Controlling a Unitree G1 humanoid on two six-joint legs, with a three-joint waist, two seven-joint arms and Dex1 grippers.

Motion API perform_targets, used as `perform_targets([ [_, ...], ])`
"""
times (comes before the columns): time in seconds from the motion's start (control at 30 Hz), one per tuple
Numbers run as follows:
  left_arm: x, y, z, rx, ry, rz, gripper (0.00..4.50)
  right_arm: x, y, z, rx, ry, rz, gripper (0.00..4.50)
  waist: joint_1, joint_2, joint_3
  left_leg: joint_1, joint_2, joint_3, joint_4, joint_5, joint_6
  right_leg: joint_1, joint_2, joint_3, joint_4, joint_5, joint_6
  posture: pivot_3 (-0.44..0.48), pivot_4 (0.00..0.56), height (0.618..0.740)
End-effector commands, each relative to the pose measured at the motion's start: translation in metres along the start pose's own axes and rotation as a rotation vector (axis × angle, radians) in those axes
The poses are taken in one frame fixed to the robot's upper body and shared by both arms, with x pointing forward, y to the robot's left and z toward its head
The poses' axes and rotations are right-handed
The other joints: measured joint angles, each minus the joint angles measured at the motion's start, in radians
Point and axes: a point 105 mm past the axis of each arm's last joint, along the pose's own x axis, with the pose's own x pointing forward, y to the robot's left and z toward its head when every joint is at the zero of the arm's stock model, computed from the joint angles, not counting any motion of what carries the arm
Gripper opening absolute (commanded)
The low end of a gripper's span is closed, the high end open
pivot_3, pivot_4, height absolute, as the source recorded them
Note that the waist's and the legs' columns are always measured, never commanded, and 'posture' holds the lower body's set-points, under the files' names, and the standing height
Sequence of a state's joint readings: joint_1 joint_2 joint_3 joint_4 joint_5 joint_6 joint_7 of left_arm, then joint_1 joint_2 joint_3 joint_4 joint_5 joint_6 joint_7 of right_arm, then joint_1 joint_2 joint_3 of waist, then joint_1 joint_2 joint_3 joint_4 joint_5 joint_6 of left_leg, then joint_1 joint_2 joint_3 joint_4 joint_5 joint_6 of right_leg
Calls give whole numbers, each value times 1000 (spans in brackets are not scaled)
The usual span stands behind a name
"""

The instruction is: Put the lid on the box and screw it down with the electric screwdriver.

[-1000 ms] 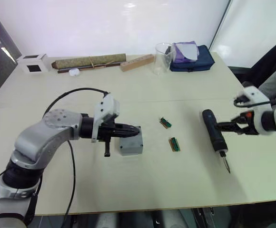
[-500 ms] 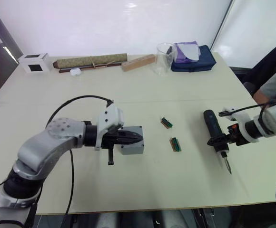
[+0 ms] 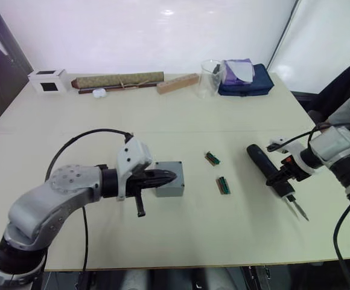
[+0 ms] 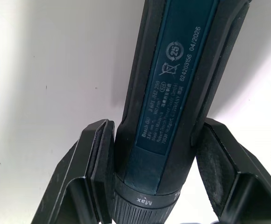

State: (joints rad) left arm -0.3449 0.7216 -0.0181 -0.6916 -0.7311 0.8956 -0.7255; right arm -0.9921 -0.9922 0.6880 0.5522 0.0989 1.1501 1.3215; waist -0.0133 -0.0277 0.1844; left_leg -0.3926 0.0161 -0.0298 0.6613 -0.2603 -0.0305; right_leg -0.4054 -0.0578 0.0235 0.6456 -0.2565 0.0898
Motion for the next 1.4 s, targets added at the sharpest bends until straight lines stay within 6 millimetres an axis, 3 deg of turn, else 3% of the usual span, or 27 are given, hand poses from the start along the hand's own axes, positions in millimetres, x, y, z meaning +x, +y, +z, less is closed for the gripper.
perform_targets([
  [0.03,-3,-2,6,34,-20,4,0,11,4,-3,6,26,28,2160,-2,0,0,0,0,0,0,0,0,0,0,0,0,0,0,0,150,740],
  [0.1,-4,8,3,33,-12,9,0,-16,-8,29,-8,-131,-44,2160,-7,0,0,1,0,0,0,0,0,0,0,0,0,0,0,0,150,740],
  [0.13,-4,16,1,32,-7,12,0,-39,-9,53,-15,-264,-57,2160,-12,2,1,1,0,1,0,0,0,0,0,0,0,0,0,0,150,740],
  [0.17,-4,27,-2,29,4,17,0,-68,-6,78,-49,-424,-58,2160,-19,6,4,1,0,2,0,0,0,-1,0,1,1,0,-1,0,150,740],
  [0.23,-5,40,-7,28,20,22,0,-100,5,100,-61,-594,-8,2160,-27,21,13,-1,-1,3,0,1,-1,-4,-1,2,2,2,-1,0,150,740],
  [0.4,-10,55,-10,20,30,8,0,-133,50,118,-77,-947,262,2160,-24,22,11,-16,1,0,-3,1,0,-22,2,1,6,3,2,0,150,740],
  [0.57,-13,60,-13,17,64,-15,0,-158,103,119,-136,-1405,348,2160,-23,22,12,-18,0,2,-12,1,-1,-25,0,2,3,3,2,0,150,740],
  [0.63,-11,59,-13,9,71,-27,0,-159,134,117,-200,-1569,328,2160,-22,23,12,-19,-2,2,-12,3,-4,-27,-2,2,5,3,2,0,150,740],
  [0.7,-9,57,-14,1,83,-43,0,-151,158,112,-268,-1622,293,2160,-19,23,12,-19,-2,2,-12,4,-5,-28,-2,2,8,3,2,0,150,740],
  [0.87,-6,53,-25,-38,113,-66,0,-132,201,107,-405,-1655,276,2160,-19,21,11,-15,-2,1,-10,4,-5,-23,-2,1,7,3,3,0,150,740],
  [1.03,-1,57,-43,-83,116,-24,0,-114,236,110,-425,-1690,315,2160,-30,21,11,-14,-2,0,-10,4,-5,-23,-1,1,8,3,3,0,150,740],
  [1.1,2,58,-45,-81,115,-10,0,-109,243,112,-437,-1692,310,2160,-31,21,11,-14,-1,0,-10,4,-5,-23,0,1,8,3,3,0,150,740],
  [1.17,6,56,-56,-41,168,-9,0,-91,245,115,-475,-1652,273,2160,-30,21,11,-15,-1,0,-10,4,-5,-24,0,1,8,3,3,0,150,740],
  [1.4,9,56,-71,-13,208,0,0,-57,238,121,-525,-1600,178,2160,-24,19,9,-13,-1,0,-9,4,-5,-22,-1,1,8,3,3,0,150,740],
])
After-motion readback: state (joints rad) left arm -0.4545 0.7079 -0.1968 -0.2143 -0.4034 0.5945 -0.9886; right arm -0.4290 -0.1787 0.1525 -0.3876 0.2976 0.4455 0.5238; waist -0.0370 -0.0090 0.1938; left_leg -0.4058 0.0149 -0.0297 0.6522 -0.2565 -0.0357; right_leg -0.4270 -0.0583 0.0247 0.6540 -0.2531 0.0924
